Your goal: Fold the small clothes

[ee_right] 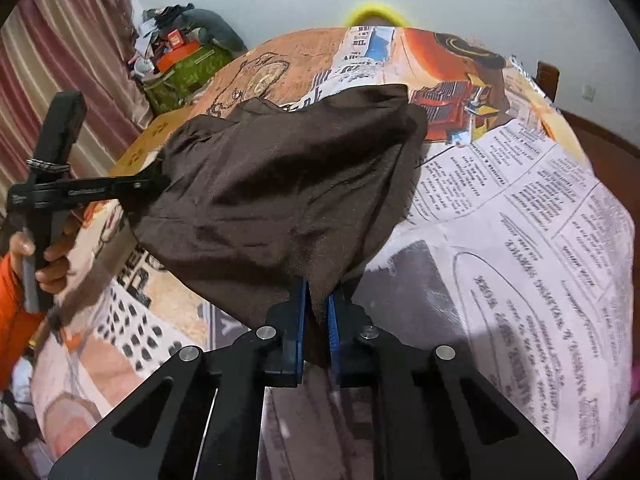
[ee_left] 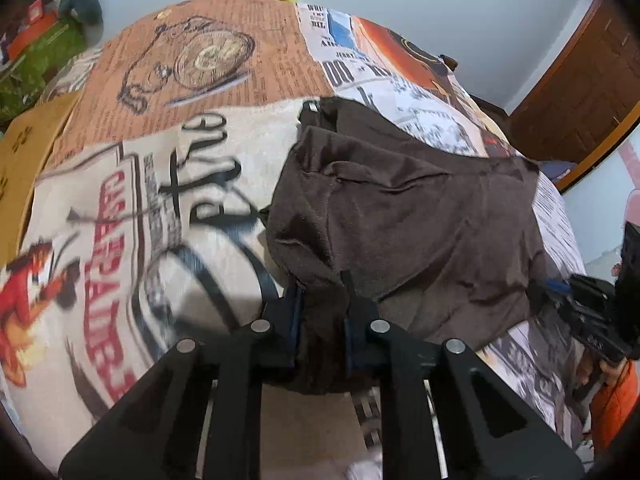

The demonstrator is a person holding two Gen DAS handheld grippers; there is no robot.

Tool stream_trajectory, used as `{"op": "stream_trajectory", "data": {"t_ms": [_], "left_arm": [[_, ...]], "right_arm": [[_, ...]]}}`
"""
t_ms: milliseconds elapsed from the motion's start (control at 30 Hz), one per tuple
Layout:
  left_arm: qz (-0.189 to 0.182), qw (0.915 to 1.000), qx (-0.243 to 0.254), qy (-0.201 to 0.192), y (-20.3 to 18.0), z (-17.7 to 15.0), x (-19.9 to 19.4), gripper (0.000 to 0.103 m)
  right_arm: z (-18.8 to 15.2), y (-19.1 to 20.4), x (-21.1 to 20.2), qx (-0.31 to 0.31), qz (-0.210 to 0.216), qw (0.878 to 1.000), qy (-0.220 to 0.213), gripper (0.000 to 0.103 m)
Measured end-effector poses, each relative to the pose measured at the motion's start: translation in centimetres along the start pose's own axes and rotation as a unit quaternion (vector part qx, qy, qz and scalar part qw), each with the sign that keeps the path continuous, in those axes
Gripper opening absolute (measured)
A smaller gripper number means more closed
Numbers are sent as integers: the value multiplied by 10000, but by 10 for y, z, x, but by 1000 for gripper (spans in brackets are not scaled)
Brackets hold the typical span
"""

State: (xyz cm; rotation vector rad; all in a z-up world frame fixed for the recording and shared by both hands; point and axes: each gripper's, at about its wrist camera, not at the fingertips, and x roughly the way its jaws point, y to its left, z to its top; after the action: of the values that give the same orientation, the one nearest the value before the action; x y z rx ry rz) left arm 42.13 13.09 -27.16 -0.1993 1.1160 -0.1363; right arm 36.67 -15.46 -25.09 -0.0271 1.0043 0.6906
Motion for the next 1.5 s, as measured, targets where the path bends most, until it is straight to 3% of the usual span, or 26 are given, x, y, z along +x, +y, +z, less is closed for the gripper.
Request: {"op": "stream_trajectory", "data": {"t_ms": [167,333,500,567,667,833,1000,1367,1467,1500], "left_arm": [[-172,9996,73,188,-10,-31,-12,16],[155,9987,460,136,-23,-48,-24,27],[441,9973,573,-106,-21,-35,-41,40],[492,9972,517,-200,-17,-27,-44,41],[547,9975,382,-232,-7,-10,-40,41],[165,9998,-30,50,12,1,-16,42],[-82,9997,-106,221,12,5,7,42],[-451,9990,-42,-7,4,24,21,44],[-538,9985,-81,-41,5,27,25,41],[-597,9981,-97,-61,5,28,26,36]], "right_arm": [[-9,-4,-10,-83,-108,9999,89,8],[-20,-11,-19,-66,-239,9996,164,8],[-23,-12,-29,-24,-299,9994,187,8],[-22,-12,-32,-29,-340,9993,138,13],[-20,-15,-35,44,-344,9994,28,34],[-12,-19,-30,148,-311,9993,-115,49],[4,-25,-16,278,-114,9993,-209,49],[34,-32,22,596,229,9976,-251,50],[35,-31,24,654,308,9970,-272,41],[36,-31,25,667,307,9969,-268,34]]}}
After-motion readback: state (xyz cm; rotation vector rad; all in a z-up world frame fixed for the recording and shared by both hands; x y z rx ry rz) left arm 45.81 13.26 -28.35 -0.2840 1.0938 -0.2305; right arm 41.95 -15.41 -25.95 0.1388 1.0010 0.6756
